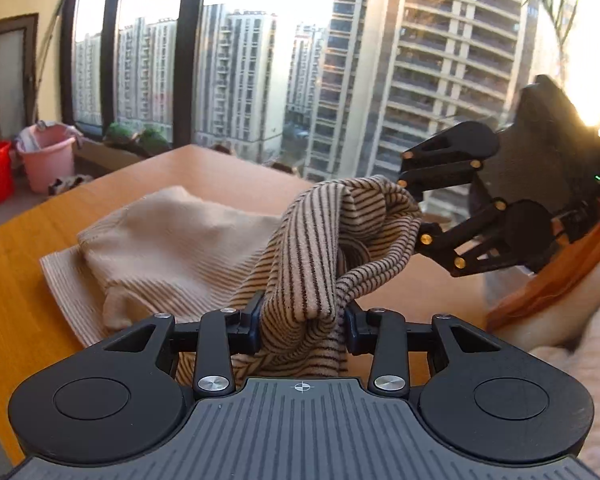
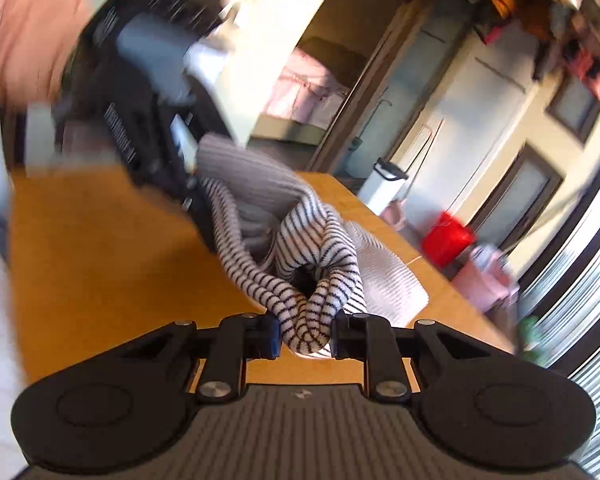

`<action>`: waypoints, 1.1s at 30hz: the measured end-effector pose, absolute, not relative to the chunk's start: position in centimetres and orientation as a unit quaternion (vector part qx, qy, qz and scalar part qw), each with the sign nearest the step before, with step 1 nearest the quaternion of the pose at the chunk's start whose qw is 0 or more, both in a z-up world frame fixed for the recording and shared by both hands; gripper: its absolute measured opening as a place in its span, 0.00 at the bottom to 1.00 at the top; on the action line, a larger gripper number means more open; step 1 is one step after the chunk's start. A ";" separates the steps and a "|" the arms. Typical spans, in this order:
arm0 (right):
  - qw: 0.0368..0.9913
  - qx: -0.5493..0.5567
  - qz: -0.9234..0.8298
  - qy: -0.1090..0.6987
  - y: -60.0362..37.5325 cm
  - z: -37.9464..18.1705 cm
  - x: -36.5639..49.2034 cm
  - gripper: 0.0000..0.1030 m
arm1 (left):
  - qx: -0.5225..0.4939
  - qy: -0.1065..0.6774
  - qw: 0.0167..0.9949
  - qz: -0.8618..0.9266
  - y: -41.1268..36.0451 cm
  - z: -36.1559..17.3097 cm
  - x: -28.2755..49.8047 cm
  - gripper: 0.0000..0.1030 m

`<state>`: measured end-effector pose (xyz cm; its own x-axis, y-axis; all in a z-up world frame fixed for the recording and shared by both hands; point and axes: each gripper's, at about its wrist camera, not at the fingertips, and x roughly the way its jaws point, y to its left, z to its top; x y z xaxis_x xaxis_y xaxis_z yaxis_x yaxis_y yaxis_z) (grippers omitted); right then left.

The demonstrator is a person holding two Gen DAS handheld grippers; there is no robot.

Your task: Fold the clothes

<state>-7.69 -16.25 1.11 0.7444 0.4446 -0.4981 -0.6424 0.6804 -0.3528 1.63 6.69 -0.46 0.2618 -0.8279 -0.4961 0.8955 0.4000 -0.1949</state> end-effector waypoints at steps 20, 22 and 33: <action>0.910 0.100 0.226 0.333 -22.7 -3.0 10.2 0.15 | -0.107 0.304 0.836 -0.444 10.8 -2.6 9.6 0.96; 0.911 0.101 0.230 0.326 -22.4 -2.6 10.7 0.15 | -0.104 0.331 0.835 -0.427 9.7 -3.6 9.9 0.91; 0.929 0.065 0.254 0.262 -22.0 -1.0 10.4 0.65 | -0.113 0.312 0.857 -0.395 10.1 -3.7 9.0 0.35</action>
<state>10.43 -22.04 -1.03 0.7329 0.5068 -0.4538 -0.4382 0.8620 0.2549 8.98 10.11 -3.67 0.4938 -0.7474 -0.4445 0.6060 0.6624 -0.4404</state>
